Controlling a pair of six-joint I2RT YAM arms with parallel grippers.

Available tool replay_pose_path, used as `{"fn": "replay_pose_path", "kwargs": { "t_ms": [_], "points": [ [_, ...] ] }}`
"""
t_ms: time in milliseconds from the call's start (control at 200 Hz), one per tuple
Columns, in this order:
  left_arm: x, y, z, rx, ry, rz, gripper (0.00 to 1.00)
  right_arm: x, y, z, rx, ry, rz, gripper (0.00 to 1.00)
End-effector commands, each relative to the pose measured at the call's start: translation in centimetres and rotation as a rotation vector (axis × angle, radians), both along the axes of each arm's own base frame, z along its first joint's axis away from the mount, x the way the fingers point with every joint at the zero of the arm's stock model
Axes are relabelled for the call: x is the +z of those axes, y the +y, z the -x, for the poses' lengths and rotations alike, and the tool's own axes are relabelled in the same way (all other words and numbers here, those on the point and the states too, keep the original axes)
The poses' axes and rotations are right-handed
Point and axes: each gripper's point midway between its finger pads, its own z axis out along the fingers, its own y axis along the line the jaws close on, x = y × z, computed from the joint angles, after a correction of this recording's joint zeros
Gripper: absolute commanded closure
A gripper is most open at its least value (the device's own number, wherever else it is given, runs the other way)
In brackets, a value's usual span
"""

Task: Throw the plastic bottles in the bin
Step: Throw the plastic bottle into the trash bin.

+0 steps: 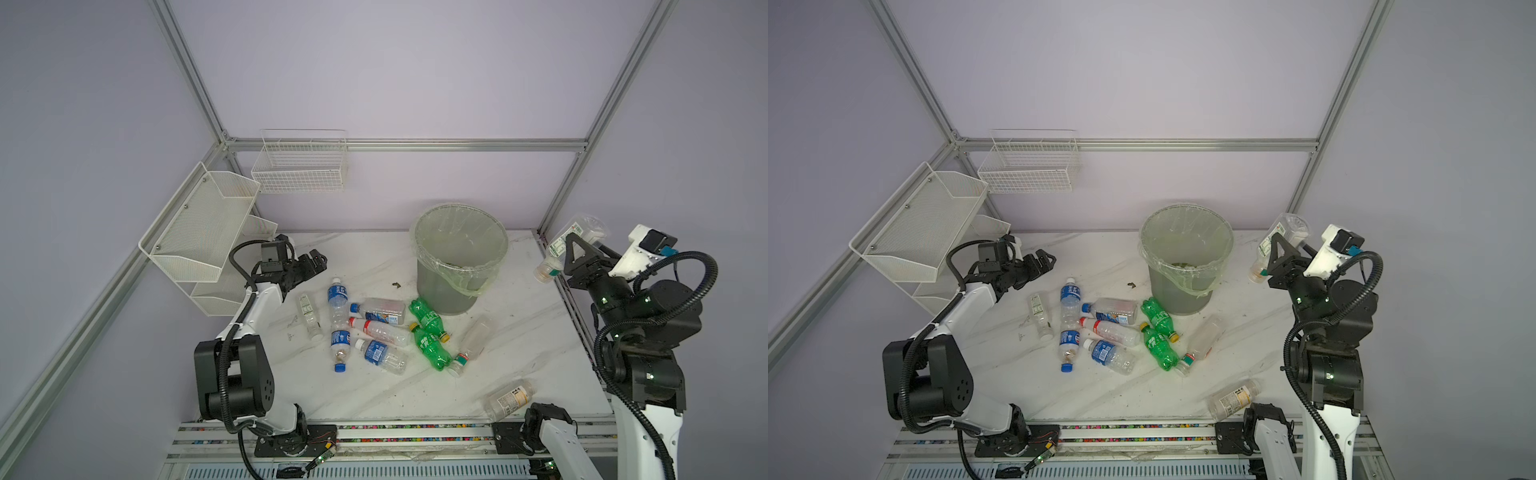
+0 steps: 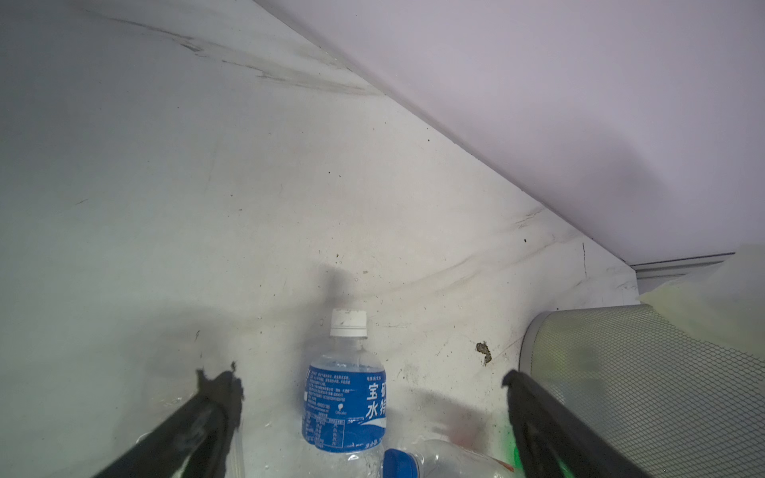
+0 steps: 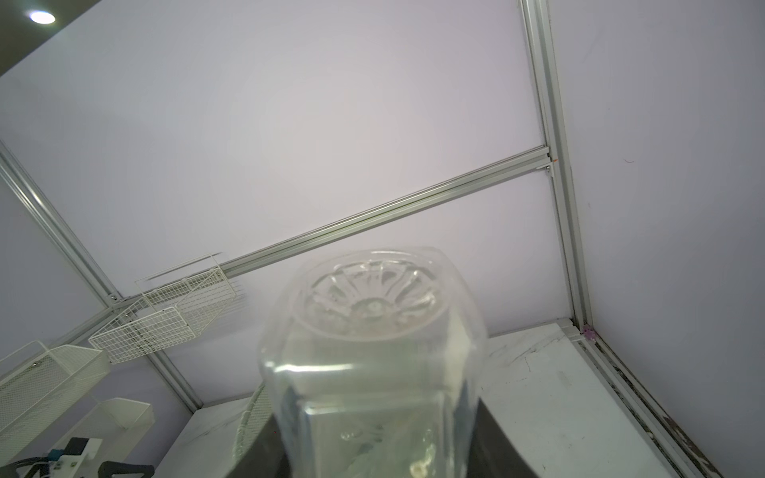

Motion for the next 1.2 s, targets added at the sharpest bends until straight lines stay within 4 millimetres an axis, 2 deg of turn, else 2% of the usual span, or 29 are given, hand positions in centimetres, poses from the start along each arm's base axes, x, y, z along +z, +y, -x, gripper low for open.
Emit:
{"fn": "replay_pose_path", "kwargs": {
  "t_ms": [0,135,235,370,455,480,550,590,620,670,685,745,805,850,865,885,1070,1195],
  "points": [
    [3.7,0.1,-1.5,-0.003,-0.106,-0.022,0.0,1.0,0.6,0.1,0.038,-0.045,0.006,0.69],
    [3.9,0.1,-1.5,-0.003,-0.11,-0.028,0.0,1.3,0.9,-0.6,0.065,-0.037,-0.012,0.69],
    [4.0,0.0,-1.5,-0.008,-0.115,-0.032,0.0,1.2,0.6,-2.2,0.07,-0.019,-0.063,0.68],
    [4.0,0.1,-1.4,-0.008,-0.116,-0.04,0.0,1.3,0.8,-6.4,0.124,0.011,-0.159,0.69],
    [3.9,0.2,-1.3,-0.007,-0.113,-0.052,0.0,1.6,3.2,-9.5,0.143,0.041,-0.156,0.69],
    [4.0,0.3,-1.4,-0.004,-0.115,-0.056,0.0,1.6,4.3,-10.3,0.126,0.053,-0.134,0.67],
    [3.8,0.3,-1.3,-0.002,-0.112,-0.064,0.0,0.5,8.9,-12.7,0.144,0.113,-0.06,0.58],
    [3.8,0.3,-1.3,-0.005,-0.113,-0.066,0.0,-0.7,10.8,-14.3,0.171,0.172,-0.042,0.41],
    [3.8,0.3,-1.3,-0.006,-0.113,-0.07,0.0,-1.5,11.3,-15.4,0.176,0.218,-0.041,0.3],
    [3.9,0.4,-1.3,-0.005,-0.112,-0.075,0.0,-2.5,11.1,-16.5,0.141,0.276,-0.046,0.25],
    [4.0,0.4,-1.3,-0.005,-0.114,-0.077,0.0,-2.4,10.9,-16.5,0.132,0.273,-0.048,0.22],
    [4.0,0.4,-1.1,-0.002,-0.114,-0.084,0.0,-0.9,10.2,-15.5,0.108,0.203,-0.064,0.22],
    [4.2,0.5,-1.0,0.002,-0.121,-0.092,0.0,1.2,8.8,-13.1,0.077,0.11,-0.089,0.22],
    [4.4,0.6,-1.0,0.003,-0.124,-0.096,0.0,1.7,8.0,-12.2,0.05,0.096,-0.095,0.22],
    [4.3,0.5,-1.0,0.002,-0.123,-0.095,0.0,1.8,7.7,-11.9,0.035,0.094,-0.073,0.07],
    [4.4,0.5,-1.0,0.001,-0.124,-0.094,0.0,2.1,7.4,-11.6,0.021,0.096,-0.062,0.03],
    [4.5,0.4,-1.2,-0.004,-0.124,-0.084,0.0,1.6,5.7,-9.2,-0.04,0.127,-0.025,0.03],
    [4.6,0.4,-1.1,0.0,-0.127,-0.087,0.0,0.3,4.6,-8.1,-0.083,0.155,-0.034,0.03]
  ]
}}
